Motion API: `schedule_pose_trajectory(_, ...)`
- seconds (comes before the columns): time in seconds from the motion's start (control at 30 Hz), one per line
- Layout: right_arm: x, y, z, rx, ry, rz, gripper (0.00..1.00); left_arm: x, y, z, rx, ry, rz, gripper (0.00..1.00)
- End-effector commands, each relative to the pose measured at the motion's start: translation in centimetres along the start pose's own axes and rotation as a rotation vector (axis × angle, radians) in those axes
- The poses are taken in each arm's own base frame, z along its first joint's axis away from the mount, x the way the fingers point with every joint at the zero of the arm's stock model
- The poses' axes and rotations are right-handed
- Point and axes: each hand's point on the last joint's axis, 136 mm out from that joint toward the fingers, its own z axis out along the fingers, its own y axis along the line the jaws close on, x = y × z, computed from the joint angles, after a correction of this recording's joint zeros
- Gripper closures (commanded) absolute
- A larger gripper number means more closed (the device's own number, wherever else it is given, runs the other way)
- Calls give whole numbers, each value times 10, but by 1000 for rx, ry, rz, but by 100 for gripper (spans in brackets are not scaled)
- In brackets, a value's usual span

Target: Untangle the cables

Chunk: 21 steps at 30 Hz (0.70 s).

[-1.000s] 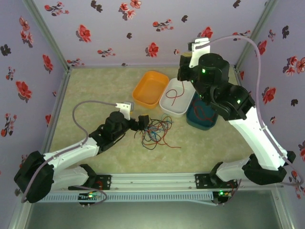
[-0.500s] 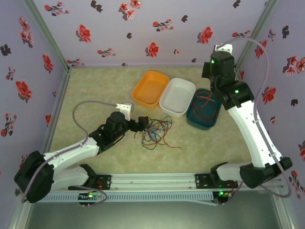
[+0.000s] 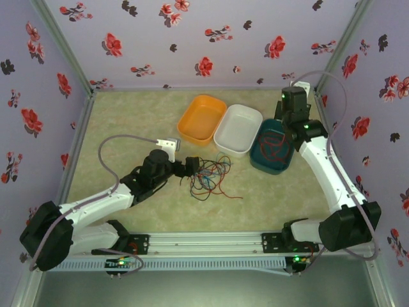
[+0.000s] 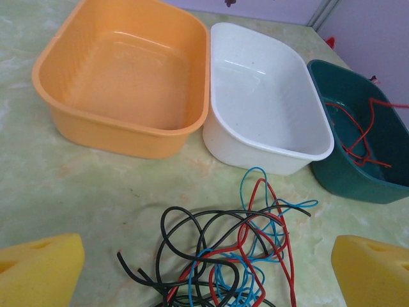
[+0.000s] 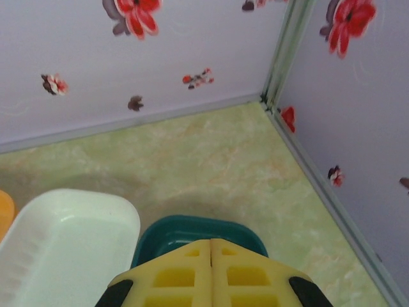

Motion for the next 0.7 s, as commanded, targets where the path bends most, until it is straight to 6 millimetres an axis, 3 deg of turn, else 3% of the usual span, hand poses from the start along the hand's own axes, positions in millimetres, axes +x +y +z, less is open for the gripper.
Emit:
schedule_pose_trajectory(0.0, 10, 3, 4, -41, 13, 79, 100, -9, -1, 2, -19, -9, -1, 0)
schedule_pose_trajectory(0.37, 81, 1, 35, -26, 200, 95, 100, -4, 1, 7, -35, 23, -6, 0)
schedule_pose_trajectory(0.67, 89, -12, 64, 46, 225, 52, 100, -2, 2, 11, -43, 42, -8, 0)
